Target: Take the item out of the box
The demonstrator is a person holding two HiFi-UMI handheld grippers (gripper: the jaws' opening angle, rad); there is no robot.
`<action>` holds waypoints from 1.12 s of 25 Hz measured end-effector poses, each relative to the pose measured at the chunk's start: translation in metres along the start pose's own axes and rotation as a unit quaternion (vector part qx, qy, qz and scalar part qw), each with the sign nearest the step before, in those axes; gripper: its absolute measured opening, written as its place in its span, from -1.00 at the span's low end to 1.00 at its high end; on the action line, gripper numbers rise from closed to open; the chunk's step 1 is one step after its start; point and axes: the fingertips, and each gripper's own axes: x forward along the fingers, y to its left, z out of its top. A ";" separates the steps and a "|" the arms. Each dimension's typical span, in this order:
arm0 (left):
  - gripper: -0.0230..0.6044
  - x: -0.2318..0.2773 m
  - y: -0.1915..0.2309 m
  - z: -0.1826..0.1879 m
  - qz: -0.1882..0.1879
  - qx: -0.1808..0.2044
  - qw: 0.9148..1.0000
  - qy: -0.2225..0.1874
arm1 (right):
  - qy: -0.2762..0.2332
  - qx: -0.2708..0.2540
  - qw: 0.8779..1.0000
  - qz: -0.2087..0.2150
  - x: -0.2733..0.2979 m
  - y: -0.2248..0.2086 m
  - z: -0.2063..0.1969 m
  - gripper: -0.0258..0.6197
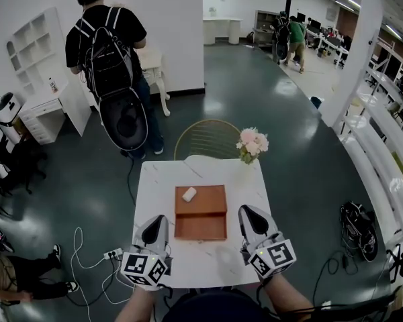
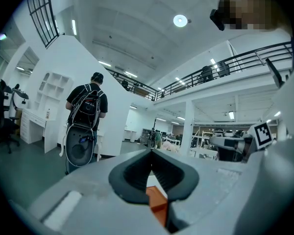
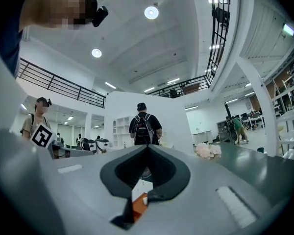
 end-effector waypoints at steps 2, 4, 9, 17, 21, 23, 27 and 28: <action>-0.92 0.001 0.000 -0.001 -0.001 0.000 1.000 0.001 | 0.003 -0.001 1.000 0.005 0.000 0.002 -0.003 -0.92; -0.92 0.001 0.000 -0.002 0.000 -0.001 1.000 0.002 | 0.006 -0.003 1.000 0.009 0.000 0.004 -0.004 -0.92; -0.92 0.002 0.003 -0.002 0.000 0.000 1.000 0.004 | 0.009 0.001 1.000 0.009 0.003 0.004 -0.007 -0.92; -0.92 0.004 0.003 -0.008 0.001 0.000 1.000 0.009 | 0.015 0.013 1.000 0.004 0.001 -0.002 -0.013 -0.92; -0.92 0.008 0.006 -0.007 0.000 0.000 1.000 0.009 | 0.011 0.014 1.000 -0.001 0.003 -0.004 -0.011 -0.92; -0.92 0.011 0.006 -0.007 -0.002 0.002 1.000 0.009 | 0.012 0.014 1.000 -0.004 0.003 -0.007 -0.011 -0.92; -0.92 0.012 0.002 -0.009 0.002 0.014 1.000 0.012 | 0.022 0.012 1.000 -0.005 0.002 -0.009 -0.014 -0.92; -0.92 0.011 0.001 -0.009 0.003 0.018 1.000 0.013 | 0.024 0.012 1.000 -0.004 0.002 -0.009 -0.015 -0.92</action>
